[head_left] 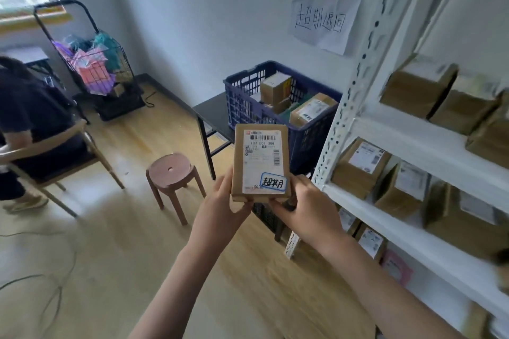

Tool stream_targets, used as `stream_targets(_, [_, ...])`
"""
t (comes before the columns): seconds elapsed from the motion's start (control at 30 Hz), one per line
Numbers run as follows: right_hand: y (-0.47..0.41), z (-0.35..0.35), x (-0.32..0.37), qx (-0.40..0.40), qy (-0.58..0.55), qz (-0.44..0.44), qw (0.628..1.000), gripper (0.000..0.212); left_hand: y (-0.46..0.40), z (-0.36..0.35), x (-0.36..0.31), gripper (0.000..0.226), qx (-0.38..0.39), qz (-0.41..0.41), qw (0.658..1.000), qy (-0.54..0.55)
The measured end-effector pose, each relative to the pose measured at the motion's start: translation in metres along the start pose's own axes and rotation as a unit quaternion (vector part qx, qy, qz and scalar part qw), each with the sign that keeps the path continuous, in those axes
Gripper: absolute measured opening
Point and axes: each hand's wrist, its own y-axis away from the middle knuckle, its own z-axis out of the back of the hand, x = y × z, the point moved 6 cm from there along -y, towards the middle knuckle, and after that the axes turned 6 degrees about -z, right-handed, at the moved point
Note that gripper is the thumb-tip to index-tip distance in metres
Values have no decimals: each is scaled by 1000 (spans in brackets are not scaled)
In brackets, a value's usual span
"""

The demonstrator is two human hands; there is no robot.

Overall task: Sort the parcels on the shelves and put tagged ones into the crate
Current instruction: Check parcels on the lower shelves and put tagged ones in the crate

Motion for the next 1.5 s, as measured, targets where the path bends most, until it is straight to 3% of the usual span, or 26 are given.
stream_targets(0.23, [-67,3,21,-14,6,-25,1000,52,-75,11,22,85,16,-21,1000,7])
stream_targets(0.5, [-208,-14,-7,-27,3,-67,997,55,-232,-25,83,92,63,-76,995,22])
stream_targets(0.77, [-376,-22,-49,-65,13,-139,988,60,-415,-76,144,77,152,-101,982,48])
stream_targets(0.9, [-408,-35,-68,-47,40,-190,980,56,-459,-103,159,70,195,-106,973,63])
stream_targets(0.97, [-455,-53,-88,-74,59,-249,964,54,-516,-138,188,70,252,-118,959,57])
stream_targets(1.03, [-468,-54,-92,-64,70,-258,961,53,-537,-148,190,66,249,-130,958,59])
stream_targets(1.23, [-495,-86,-127,-77,55,-391,916,36,-585,-219,223,73,371,-154,915,43])
stream_targets(1.5, [-508,-130,-153,-83,37,-486,869,37,-587,-271,256,57,441,-141,884,67])
